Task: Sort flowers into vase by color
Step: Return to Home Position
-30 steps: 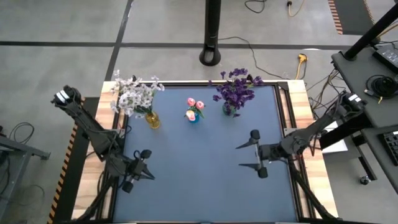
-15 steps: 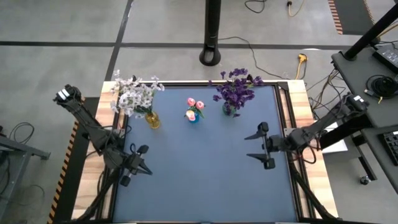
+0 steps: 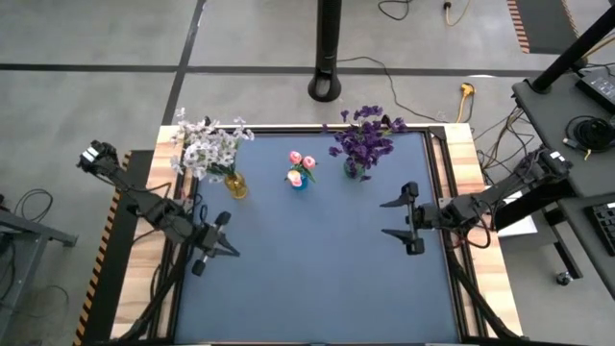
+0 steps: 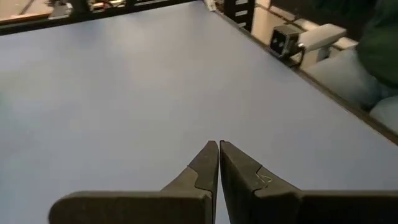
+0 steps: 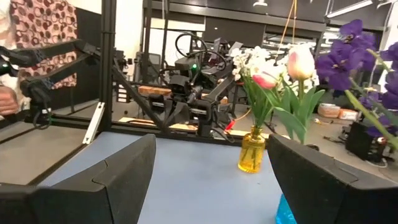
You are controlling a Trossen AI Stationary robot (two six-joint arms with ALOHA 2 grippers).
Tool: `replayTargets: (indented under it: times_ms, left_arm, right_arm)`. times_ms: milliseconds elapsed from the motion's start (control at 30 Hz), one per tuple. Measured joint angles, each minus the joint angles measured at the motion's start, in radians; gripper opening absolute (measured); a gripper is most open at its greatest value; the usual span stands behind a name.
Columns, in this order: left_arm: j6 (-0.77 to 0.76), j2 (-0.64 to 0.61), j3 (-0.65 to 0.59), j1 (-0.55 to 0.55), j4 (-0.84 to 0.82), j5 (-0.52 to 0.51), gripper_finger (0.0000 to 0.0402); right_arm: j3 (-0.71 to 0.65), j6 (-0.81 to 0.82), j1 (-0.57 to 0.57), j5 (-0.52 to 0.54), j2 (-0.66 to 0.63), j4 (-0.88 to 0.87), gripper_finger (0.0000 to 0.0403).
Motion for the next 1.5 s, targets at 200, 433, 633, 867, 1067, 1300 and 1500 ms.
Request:
replayTargets:
  times_ms: [200, 433, 633, 867, 1067, 1300, 1500]
  left_arm:
    - [-0.002, -0.028, -0.001, 0.022, -0.054, 0.061, 0.0000]
    - [-0.121, -0.053, -0.126, 0.020, 0.035, 0.085, 0.0000]
    - [-0.077, -0.053, -0.155, 0.020, 0.108, 0.103, 0.0000]
    - [-0.039, -0.054, -0.157, 0.021, 0.110, 0.096, 0.0000]
    - [0.027, -0.054, -0.157, 0.027, 0.116, 0.046, 0.0000]
    - [0.019, -0.061, -0.158, 0.033, 0.126, -0.011, 0.0000]
    - [-0.083, -0.062, -0.149, 0.033, 0.131, -0.012, 0.0000]
  right_arm:
    - [-0.019, -0.014, -0.016, 0.000, -0.037, 0.000, 0.0301]
    - [-0.054, -0.013, -0.016, 0.000, -0.122, -0.032, 0.0299]
    - [-0.055, -0.033, -0.016, 0.060, -0.262, -0.180, 0.0287]
    - [-0.055, -0.025, -0.016, 0.055, -0.505, -0.404, 0.0274]
    - [-0.080, -0.025, -0.016, 0.076, -0.592, -0.517, 0.0265]
    - [-0.138, -0.015, -0.019, 0.153, -0.584, -0.512, 0.0247]
    - [-0.138, -0.006, -0.019, 0.166, -0.579, -0.514, 0.0233]
